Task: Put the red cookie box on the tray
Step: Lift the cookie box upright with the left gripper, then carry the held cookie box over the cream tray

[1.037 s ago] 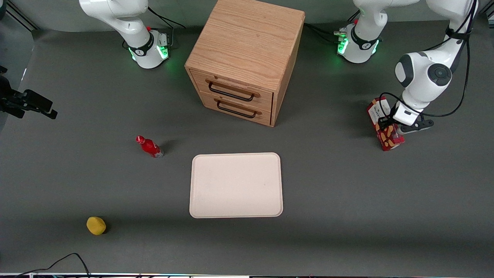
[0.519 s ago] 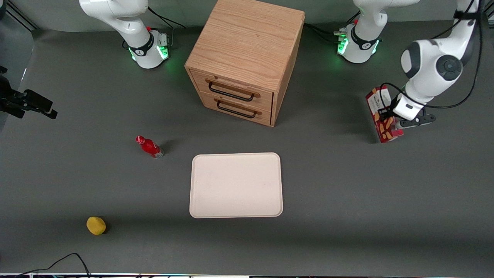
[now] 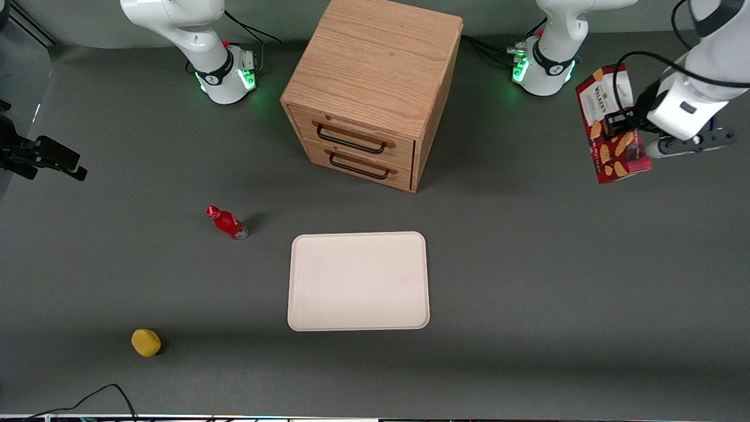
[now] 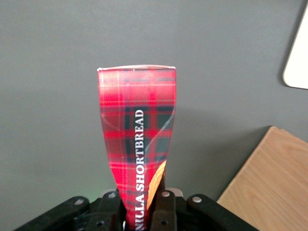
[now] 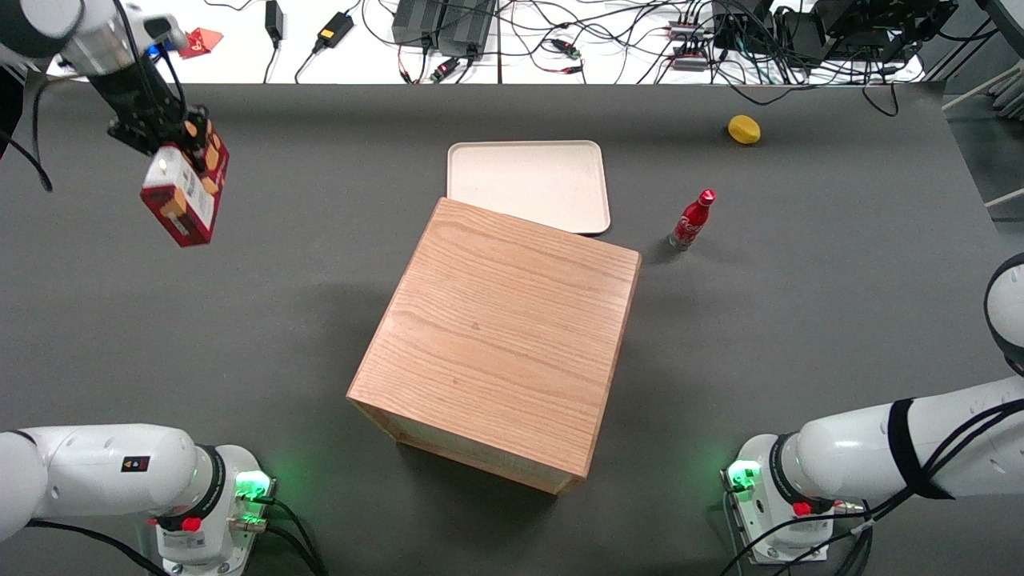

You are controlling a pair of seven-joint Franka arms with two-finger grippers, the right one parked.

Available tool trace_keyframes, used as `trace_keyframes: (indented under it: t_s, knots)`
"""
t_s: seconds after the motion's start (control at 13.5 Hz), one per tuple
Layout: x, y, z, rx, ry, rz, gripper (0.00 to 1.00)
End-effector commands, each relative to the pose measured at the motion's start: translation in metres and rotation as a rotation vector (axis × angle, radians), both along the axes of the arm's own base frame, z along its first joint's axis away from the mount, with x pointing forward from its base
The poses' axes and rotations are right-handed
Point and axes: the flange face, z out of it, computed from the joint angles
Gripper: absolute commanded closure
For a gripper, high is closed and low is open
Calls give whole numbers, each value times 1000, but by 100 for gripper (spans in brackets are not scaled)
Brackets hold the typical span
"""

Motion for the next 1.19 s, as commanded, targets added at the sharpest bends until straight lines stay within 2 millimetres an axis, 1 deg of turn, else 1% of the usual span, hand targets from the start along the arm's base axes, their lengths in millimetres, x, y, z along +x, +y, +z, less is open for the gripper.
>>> trace_keyframes:
  t_s: [0.0, 0.07, 0.15, 0.22, 0.37, 0.44, 0.52, 0.59, 0.67, 0.74, 0.81, 0.89, 1.04, 1.11]
  knots:
    - [45, -34, -10, -26, 46, 58, 100]
    - [64, -64, -17, -19, 49, 105, 100]
    - [83, -94, -19, -22, 42, 165, 100]
    - [99, -120, -22, -27, 45, 232, 100]
    - [123, -184, -38, -59, 50, 351, 100]
    - [133, -213, -49, -66, 34, 433, 100]
    - [137, -246, -62, -58, 4, 495, 100]
    - [143, -263, -73, -64, -6, 578, 100]
    - [146, -280, -89, -60, -4, 609, 100]
    - [141, -304, -102, -15, -45, 575, 100]
    - [139, -323, -111, 23, -97, 535, 100]
    - [141, -346, -122, 20, -112, 540, 100]
    - [151, -373, -147, 11, -176, 529, 100]
    - [155, -379, -161, 5, -216, 507, 100]
